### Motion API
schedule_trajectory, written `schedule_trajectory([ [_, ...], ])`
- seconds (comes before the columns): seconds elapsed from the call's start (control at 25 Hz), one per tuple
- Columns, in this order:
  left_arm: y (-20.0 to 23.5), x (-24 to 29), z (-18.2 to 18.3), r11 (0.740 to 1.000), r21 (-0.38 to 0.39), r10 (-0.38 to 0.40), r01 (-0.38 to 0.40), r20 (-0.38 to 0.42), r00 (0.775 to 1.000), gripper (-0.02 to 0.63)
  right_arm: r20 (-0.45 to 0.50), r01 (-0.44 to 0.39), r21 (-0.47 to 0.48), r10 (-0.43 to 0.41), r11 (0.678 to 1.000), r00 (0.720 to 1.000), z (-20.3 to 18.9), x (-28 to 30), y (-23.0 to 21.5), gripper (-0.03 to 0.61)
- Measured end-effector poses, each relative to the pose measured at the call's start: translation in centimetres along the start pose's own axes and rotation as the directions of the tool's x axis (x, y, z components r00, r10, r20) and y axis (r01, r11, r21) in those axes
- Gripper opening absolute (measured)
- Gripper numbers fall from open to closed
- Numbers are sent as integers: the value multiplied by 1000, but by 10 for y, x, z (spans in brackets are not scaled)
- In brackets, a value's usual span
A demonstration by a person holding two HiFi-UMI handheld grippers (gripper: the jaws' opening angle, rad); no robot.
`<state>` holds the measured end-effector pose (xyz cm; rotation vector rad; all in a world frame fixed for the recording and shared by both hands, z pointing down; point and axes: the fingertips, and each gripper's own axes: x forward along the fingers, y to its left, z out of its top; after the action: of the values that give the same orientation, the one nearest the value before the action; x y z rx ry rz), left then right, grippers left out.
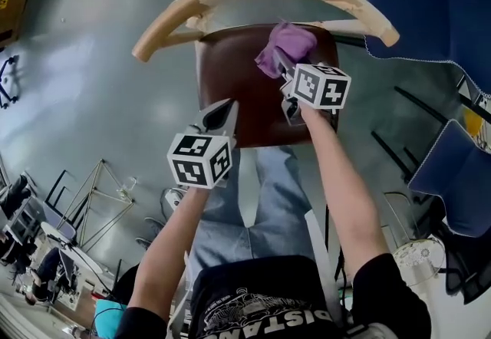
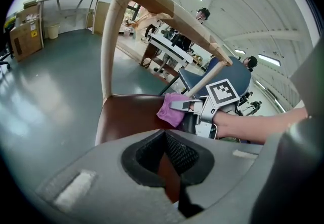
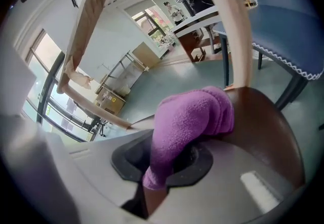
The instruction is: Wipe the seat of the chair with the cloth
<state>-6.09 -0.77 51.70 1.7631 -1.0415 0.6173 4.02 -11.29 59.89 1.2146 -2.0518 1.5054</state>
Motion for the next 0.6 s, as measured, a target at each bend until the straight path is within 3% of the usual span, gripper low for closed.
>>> schedule_trajectory([
  [0.6,-40,29,-20,1000,2,-25,25,-21,999,-5,31,117,67,-119,991,992,-3,-80,-99,60],
])
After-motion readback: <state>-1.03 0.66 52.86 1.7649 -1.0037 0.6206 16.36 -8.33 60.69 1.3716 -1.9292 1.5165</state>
